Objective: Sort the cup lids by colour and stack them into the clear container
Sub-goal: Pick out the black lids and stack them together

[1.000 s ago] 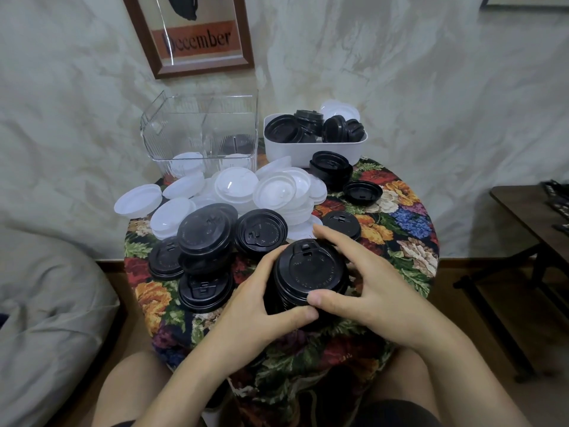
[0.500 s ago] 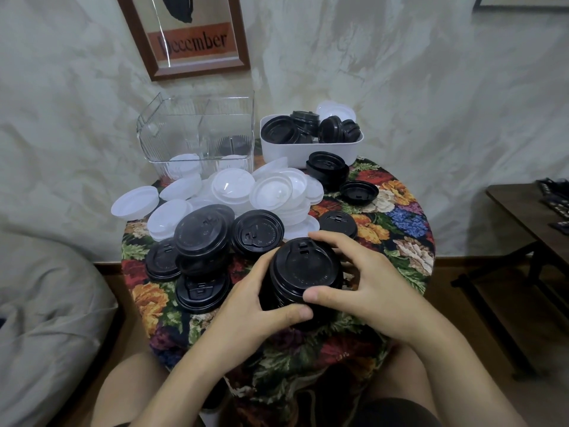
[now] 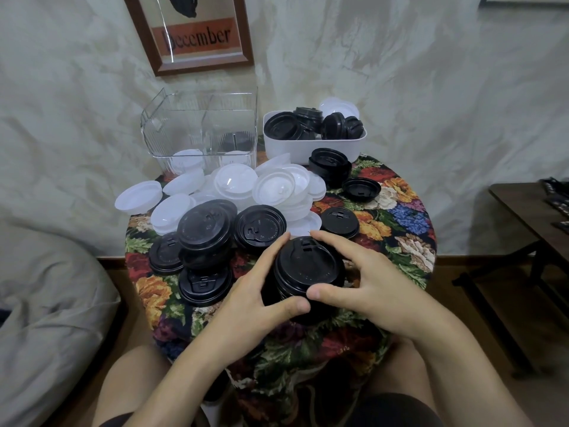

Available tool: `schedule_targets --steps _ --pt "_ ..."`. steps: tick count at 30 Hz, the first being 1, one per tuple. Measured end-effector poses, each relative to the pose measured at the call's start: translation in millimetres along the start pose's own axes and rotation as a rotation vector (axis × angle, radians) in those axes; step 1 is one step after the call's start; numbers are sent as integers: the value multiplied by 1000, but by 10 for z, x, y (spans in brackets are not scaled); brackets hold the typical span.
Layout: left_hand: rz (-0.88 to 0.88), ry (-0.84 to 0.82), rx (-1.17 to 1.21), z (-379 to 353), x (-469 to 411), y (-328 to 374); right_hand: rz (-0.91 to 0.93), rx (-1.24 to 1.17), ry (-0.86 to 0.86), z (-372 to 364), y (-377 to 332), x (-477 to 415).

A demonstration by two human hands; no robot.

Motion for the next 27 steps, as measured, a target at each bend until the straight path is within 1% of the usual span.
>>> schedule_targets --steps 6,12,19,23,25,27 --pt "4 -31 -2 26 5 6 16 23 -45 20 31 -10" --pt "41 -12 -14 35 2 -8 34 -30 -107 63 41 -40" --pt "14 -35 -2 27 6 -3 34 -94 -99 43 52 -39" --pt "0 21 -23 -10 2 10 46 -142 -116 91 50 -44" --pt "-5 42 -45 -22 -7 -2 45 -203 -72 173 58 -119" --pt "-6 58 -56 -30 -18 -12 16 -218 102 282 126 -294"
Point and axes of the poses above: each hand's wrist, its own x-axis away from the middle knuckle, its own z-axis out of the back of the hand, y = z × x, the point moved 1 cm from there along -x, towards the middle knuckle, and after that the axes turned 11 degrees about x, right-handed, at the moved point
